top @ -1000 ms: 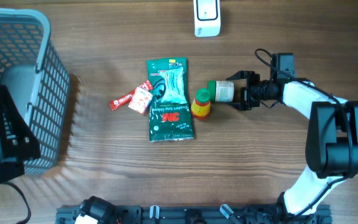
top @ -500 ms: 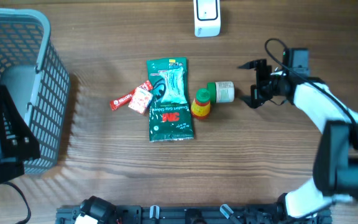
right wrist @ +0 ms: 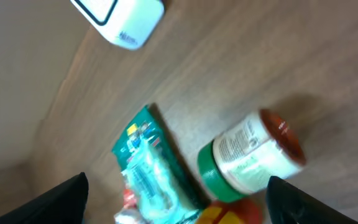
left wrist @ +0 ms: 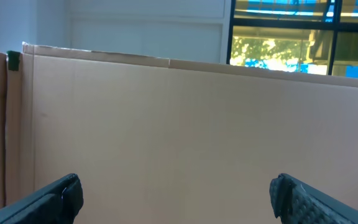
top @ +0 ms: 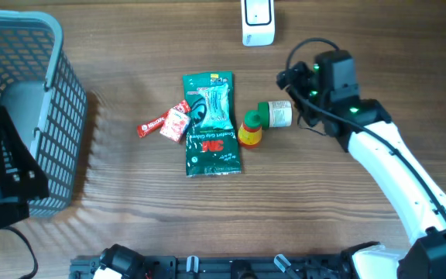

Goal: Scan the item barcode

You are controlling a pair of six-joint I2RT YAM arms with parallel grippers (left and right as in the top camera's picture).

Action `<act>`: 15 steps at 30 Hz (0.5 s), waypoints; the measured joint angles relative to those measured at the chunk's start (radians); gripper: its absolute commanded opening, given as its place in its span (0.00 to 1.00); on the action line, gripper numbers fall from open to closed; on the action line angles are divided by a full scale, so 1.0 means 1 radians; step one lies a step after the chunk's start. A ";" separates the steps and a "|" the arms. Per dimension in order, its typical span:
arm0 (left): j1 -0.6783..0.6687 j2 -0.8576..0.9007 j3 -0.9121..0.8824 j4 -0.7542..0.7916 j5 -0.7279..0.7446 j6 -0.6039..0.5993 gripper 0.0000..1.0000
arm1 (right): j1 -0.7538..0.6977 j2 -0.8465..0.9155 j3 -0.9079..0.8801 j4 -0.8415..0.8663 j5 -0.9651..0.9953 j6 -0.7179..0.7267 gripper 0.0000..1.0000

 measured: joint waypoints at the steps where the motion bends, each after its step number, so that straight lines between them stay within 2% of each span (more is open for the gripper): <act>1: 0.000 0.000 0.000 0.001 0.000 0.000 1.00 | 0.019 0.012 0.028 -0.022 0.048 -0.031 0.95; 3: 0.000 0.000 0.000 0.001 0.000 0.000 1.00 | 0.050 0.043 0.086 -0.055 0.135 -0.100 0.99; 7: 0.000 0.000 0.000 0.001 0.000 0.000 1.00 | 0.088 0.101 0.178 -0.098 0.232 -0.249 0.99; 15: 0.000 0.000 0.000 0.001 0.000 0.000 1.00 | 0.097 0.232 0.217 -0.147 0.250 -0.454 1.00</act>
